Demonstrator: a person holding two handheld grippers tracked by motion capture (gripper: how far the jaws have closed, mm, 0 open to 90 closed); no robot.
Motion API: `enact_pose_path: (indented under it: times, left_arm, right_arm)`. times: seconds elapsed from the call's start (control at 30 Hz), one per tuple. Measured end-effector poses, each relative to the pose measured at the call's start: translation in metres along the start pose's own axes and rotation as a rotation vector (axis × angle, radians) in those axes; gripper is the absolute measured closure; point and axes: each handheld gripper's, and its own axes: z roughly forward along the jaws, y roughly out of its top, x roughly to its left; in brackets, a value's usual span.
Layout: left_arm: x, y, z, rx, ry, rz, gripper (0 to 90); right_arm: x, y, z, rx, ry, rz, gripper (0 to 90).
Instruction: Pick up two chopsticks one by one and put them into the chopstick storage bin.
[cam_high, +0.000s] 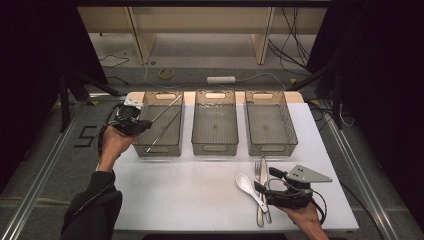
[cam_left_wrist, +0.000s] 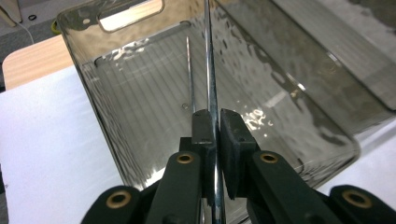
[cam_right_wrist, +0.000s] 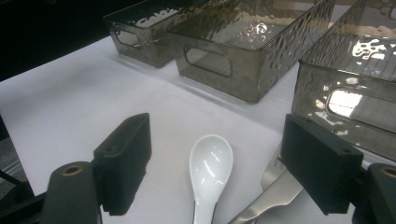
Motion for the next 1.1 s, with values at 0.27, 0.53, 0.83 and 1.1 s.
enact_pose_path:
  times: [0.27,0.53,0.83,1.1]
  left_arm:
    - [0.001,-0.004,0.010,0.019,0.022,-0.009,84.3]
    - [0.004,-0.012,0.021,0.030,0.044,-0.031,83.9]
    - [0.002,-0.006,0.013,-0.020,0.046,-0.072,52.3]
    - [-0.005,0.000,-0.004,-0.036,-0.020,-0.083,35.8]
  right_arm:
    - [0.000,0.000,0.000,0.002,0.000,-0.002,25.6]
    - [0.000,0.000,0.000,0.002,0.001,0.000,25.6]
    - [0.001,0.000,-0.001,0.000,0.003,0.001,25.6]
    - [0.001,0.000,-0.001,0.001,0.003,-0.004,25.7]
